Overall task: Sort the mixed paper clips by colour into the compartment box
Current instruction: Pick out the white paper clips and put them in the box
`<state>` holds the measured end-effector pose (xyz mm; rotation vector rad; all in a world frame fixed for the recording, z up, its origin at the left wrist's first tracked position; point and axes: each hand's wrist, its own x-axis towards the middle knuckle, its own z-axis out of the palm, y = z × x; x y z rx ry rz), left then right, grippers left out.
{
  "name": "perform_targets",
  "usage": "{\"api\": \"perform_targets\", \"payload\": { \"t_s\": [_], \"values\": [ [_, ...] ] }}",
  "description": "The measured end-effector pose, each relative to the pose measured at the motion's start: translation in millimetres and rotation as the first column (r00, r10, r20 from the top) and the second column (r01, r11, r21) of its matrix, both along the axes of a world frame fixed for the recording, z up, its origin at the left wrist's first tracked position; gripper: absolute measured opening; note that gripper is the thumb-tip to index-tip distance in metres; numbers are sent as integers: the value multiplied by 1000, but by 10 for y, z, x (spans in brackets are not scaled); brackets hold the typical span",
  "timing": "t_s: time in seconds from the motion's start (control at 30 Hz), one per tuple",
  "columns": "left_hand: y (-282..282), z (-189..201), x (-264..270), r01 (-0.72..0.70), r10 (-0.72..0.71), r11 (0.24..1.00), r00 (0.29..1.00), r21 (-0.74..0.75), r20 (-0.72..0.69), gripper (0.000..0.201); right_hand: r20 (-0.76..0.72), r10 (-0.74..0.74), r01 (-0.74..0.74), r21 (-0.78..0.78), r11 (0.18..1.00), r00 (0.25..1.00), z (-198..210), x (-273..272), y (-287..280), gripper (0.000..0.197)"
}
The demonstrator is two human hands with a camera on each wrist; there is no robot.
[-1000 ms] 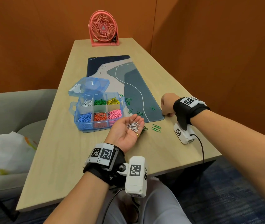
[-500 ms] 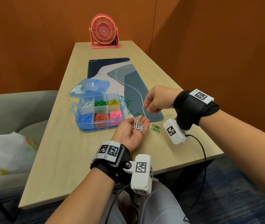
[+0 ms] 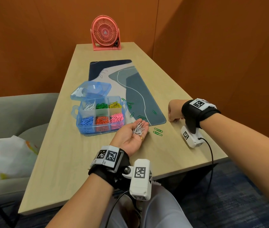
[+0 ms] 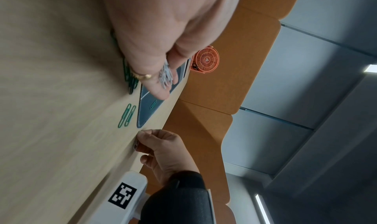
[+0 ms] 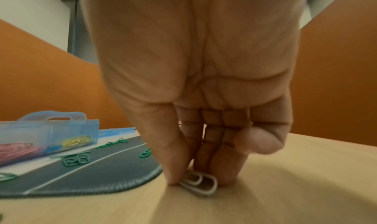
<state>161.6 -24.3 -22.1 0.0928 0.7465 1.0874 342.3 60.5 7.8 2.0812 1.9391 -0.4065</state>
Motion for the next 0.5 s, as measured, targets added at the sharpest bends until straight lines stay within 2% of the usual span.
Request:
{"api": "perform_targets", "payload": {
  "t_s": [0.2,0.27,0.4,0.5],
  "values": [
    [-37,26,-26,-10,10,1000,1000,6,-14,33,-102,23,-22,11,1000,995,21,-75,-45,20],
    [-31,36,-38,-12,12,1000,1000,16,-20,32,-210,62,-51,60,997,976,120,-188,-76,18],
    [-20,92,-84,-18,18,999,1000,35,21,30,-518,179,-147,102,984,837,330,-588,-225,11],
    [-37,179,-152,-38,30,996,995,79,97,34,-621,214,-218,71,973,754,381,-831,-316,8]
  ]
}}
